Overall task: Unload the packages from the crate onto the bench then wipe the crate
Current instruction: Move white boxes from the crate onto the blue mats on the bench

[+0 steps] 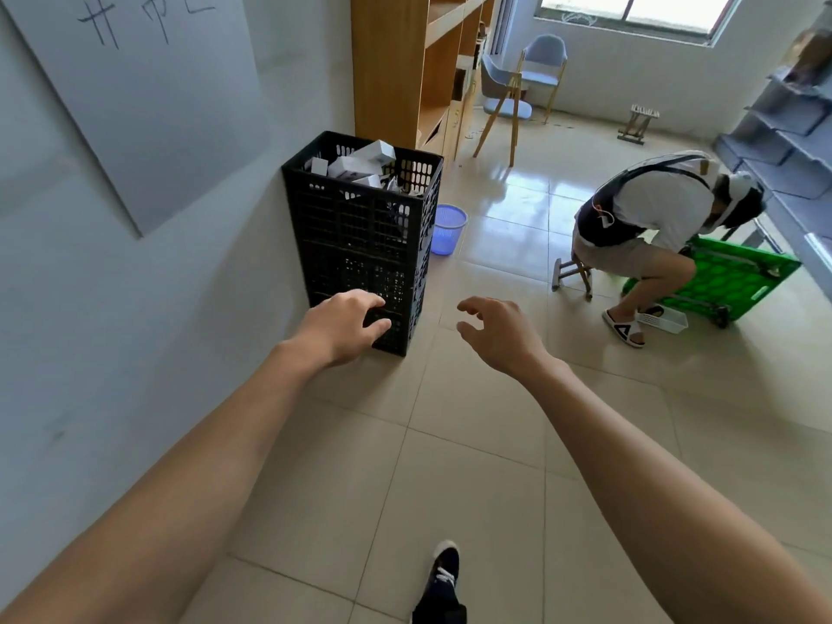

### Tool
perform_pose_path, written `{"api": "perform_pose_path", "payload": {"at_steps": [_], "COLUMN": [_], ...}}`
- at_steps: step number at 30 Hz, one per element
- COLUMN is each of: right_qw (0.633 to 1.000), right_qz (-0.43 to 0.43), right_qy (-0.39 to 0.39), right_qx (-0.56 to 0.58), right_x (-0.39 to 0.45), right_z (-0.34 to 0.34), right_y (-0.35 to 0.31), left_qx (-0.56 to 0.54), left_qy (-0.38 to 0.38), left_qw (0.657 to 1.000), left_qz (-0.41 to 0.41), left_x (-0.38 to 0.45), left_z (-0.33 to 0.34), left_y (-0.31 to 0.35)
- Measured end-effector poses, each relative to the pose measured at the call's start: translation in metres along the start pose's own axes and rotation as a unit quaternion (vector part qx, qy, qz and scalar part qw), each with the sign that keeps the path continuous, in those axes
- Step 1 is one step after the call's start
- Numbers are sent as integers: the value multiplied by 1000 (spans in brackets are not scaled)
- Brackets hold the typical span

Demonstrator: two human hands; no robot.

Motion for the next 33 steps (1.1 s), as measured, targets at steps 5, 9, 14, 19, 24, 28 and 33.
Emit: {"api": "perform_pose_path", "payload": {"at_steps": [5,9,14,19,24,28,33], "right_qw": [999,998,995,994,993,993,994], "right_qz": [-6,-27,-42,-70,-97,-90,-76], "right_qy": [-22,-41,-51,-67,-52,-67,-66], "right_qx": [22,35,68,58,40,41,42], "right_x": [67,120,185,266,370,447,520], "right_z": [-9,-11,-5,12,24,35,35], "right_y": [56,79,86,71,47,28,19], "left_qx": [13,20,16,-5,-27,-46,-39], "left_qy": [-26,-34,-10,8,19,16,4], "left_qw": [999,997,996,995,993,992,993], "left_qz": [-27,-60,-89,-97,-118,-118,-114], "left_x": [76,122,174,232,302,360,427], "left_z": [7,7,-8,-20,-46,-71,-97], "left_y": [10,6,-9,-41,-107,-158,-201]}}
Point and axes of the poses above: each hand's wrist, its own x-axis towards the middle knuckle, its own z-axis out of the palm, y = z × x, the point moved 10 cm from there along x, towards the middle knuckle, and after that the axes turned 7 degrees about -y, right-handed, at the moved point
